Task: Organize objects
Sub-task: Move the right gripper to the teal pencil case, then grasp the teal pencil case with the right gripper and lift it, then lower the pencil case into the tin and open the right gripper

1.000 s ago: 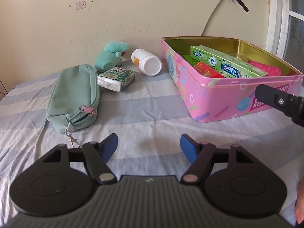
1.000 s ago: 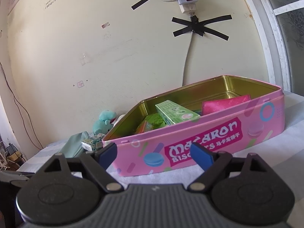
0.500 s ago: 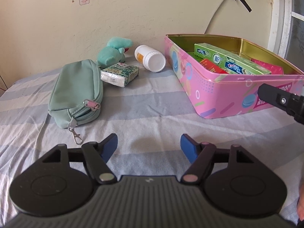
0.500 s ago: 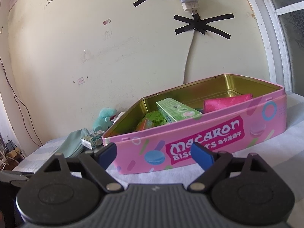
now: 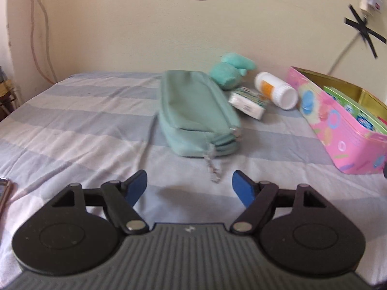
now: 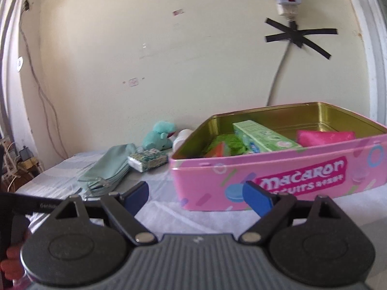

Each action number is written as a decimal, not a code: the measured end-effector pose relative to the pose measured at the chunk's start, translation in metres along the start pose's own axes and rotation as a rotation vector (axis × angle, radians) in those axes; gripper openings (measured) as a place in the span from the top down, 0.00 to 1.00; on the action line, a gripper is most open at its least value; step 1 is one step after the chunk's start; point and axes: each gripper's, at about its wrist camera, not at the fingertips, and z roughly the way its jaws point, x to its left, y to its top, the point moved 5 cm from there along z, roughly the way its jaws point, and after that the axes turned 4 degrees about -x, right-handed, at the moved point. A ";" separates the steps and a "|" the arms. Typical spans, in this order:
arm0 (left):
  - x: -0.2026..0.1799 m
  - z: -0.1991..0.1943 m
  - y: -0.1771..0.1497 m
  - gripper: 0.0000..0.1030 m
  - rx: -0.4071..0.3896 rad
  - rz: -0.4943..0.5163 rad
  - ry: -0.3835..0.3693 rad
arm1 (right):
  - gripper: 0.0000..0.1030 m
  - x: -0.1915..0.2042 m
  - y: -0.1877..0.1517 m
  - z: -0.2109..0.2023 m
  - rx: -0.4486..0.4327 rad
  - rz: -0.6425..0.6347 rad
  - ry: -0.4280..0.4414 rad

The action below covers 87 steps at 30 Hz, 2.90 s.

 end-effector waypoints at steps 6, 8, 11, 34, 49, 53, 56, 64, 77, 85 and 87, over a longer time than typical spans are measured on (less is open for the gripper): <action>0.075 0.012 0.002 0.23 -0.025 -0.240 0.140 | 0.14 0.074 0.012 0.048 0.107 -0.060 0.201; 0.083 0.009 0.003 0.23 -0.054 -0.303 0.142 | 0.10 0.095 0.016 0.074 0.142 -0.060 0.224; 0.085 0.008 0.004 0.23 -0.072 -0.331 0.163 | 0.04 0.121 0.014 0.115 0.198 -0.076 0.214; 0.094 0.009 0.005 0.18 -0.086 -0.392 0.096 | 0.19 0.108 -0.023 0.073 0.393 -0.292 0.402; -0.039 -0.014 0.022 0.19 0.003 -0.069 -0.354 | 0.01 -0.100 -0.021 -0.088 0.199 0.098 -0.071; -0.054 -0.018 0.016 0.19 0.033 0.009 -0.340 | 0.01 -0.101 -0.023 -0.099 0.161 0.211 -0.001; -0.050 -0.015 0.012 0.20 0.072 0.035 -0.323 | 0.07 -0.089 -0.023 -0.093 0.177 0.261 0.081; -0.048 -0.013 -0.013 0.24 0.194 0.066 -0.415 | 0.30 -0.065 -0.038 -0.062 0.279 0.329 0.181; -0.098 -0.062 0.061 0.33 -0.072 0.061 -0.560 | 0.50 -0.078 0.036 -0.085 -0.010 0.269 0.160; -0.229 -0.016 0.124 0.33 -0.210 0.252 -0.574 | 0.47 -0.156 0.071 -0.065 -0.160 0.260 -0.099; -0.259 0.007 0.129 0.30 -0.191 0.273 -0.545 | 0.46 -0.173 0.066 -0.049 -0.126 0.278 -0.147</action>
